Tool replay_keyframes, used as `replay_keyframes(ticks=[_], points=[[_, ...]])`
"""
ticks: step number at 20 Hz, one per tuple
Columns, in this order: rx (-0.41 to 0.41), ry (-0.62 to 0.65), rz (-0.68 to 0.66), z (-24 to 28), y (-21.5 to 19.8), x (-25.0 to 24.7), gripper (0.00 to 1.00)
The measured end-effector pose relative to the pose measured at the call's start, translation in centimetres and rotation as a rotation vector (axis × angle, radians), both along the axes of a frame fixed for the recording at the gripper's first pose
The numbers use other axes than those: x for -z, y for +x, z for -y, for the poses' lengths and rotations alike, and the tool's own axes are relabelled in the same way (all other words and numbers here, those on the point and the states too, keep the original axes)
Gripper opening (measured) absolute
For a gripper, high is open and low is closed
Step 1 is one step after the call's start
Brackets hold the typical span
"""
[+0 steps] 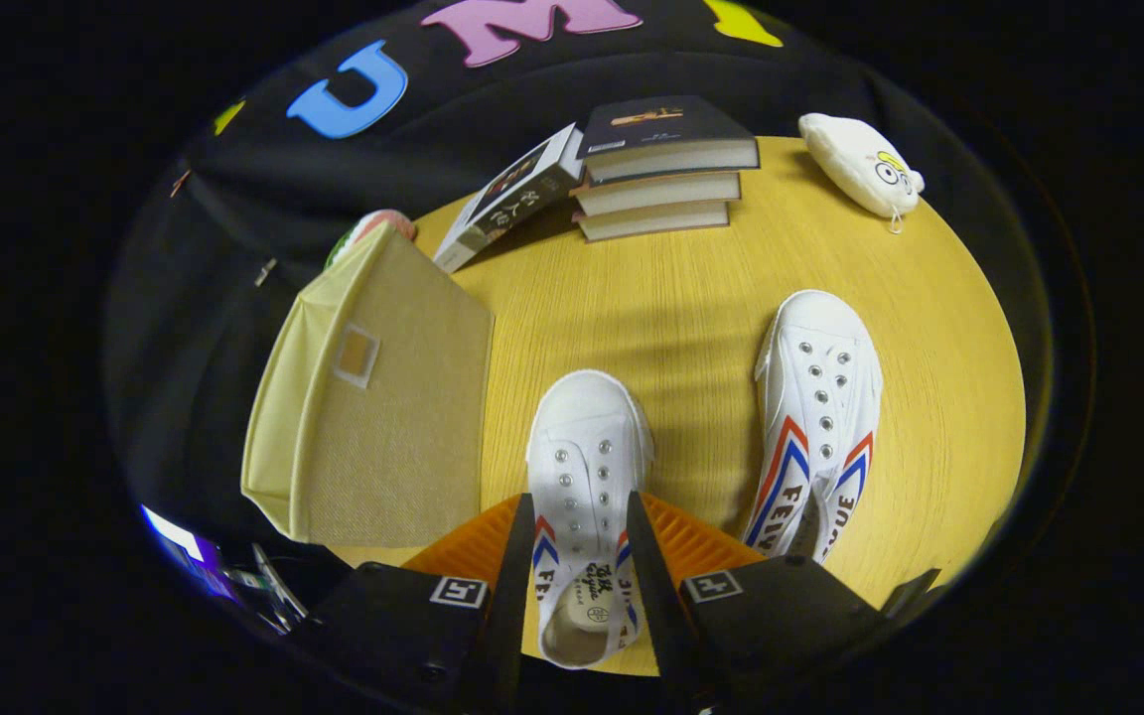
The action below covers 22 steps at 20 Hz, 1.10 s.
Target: Open the storage box then place both shoes into the box .Put the left shoe in first, then the right shoe, with the right side of both shoes facing outward in a uniform manner.
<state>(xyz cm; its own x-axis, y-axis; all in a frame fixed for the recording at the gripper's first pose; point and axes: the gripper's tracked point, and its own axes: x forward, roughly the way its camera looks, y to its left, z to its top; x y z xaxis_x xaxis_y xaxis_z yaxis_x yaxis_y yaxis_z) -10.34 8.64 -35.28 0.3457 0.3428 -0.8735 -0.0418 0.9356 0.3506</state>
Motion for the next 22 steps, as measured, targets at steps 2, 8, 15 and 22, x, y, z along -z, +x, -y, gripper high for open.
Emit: replay_keyframes(ticks=[2, 8, 15, 22], points=[[-0.056, -0.096, 0.001, 0.8, -1.0, 1.6, 0.62], [-0.035, -0.026, -0.122, 0.0, -2.3, 4.3, 0.69], [0.082, 0.063, -0.108, 0.4, -2.2, 4.6, 0.06], [0.286, 0.243, -0.136, -1.2, -2.5, 2.3, 0.05]])
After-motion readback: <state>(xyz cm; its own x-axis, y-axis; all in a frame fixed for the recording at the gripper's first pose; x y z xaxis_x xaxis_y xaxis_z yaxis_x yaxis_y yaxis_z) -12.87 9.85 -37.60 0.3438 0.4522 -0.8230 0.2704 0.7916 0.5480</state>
